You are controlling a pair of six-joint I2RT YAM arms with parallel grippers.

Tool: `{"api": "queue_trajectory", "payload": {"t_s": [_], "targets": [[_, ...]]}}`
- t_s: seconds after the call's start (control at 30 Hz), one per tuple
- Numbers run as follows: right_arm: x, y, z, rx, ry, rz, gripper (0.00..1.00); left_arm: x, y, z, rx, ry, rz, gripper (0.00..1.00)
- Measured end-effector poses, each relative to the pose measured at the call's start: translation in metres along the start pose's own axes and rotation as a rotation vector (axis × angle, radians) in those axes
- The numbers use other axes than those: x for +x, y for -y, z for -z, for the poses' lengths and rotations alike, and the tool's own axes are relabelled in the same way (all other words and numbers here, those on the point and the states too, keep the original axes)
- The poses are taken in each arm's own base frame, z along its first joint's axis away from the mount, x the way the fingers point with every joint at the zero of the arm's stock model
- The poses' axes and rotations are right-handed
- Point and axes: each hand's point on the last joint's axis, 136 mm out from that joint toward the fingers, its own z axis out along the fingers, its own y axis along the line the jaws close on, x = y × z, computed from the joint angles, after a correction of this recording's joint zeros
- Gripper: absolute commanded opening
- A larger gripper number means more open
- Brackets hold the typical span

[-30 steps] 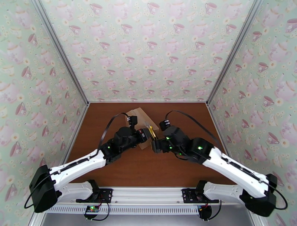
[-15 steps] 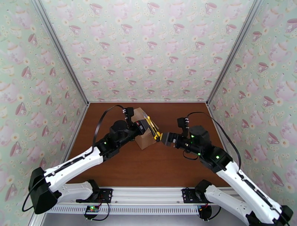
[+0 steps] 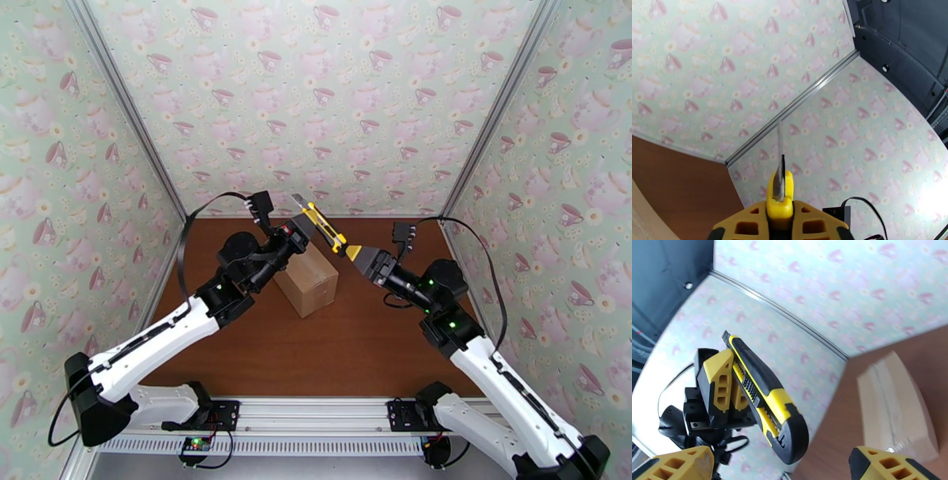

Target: Unpack the express box

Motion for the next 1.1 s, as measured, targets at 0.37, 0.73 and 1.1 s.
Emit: {"api": "queue_trajectory", "payload": {"t_s": [0.37,0.73,1.1], "targets": [[-0.026,-0.024,-0.016,-0.166,0.095,0.005,0.95,-0.019,0.033,0.005,0.079,0.157,0.037,0.00],[-0.049,-0.035,-0.036,-0.285,0.177,0.013,0.94,0.001,0.034,-0.010,0.062,0.221,-0.008,0.00],[-0.066,-0.052,-0.035,-0.372,0.245,0.021,0.65,-0.003,0.051,-0.004,0.075,0.304,-0.051,0.00]]}}
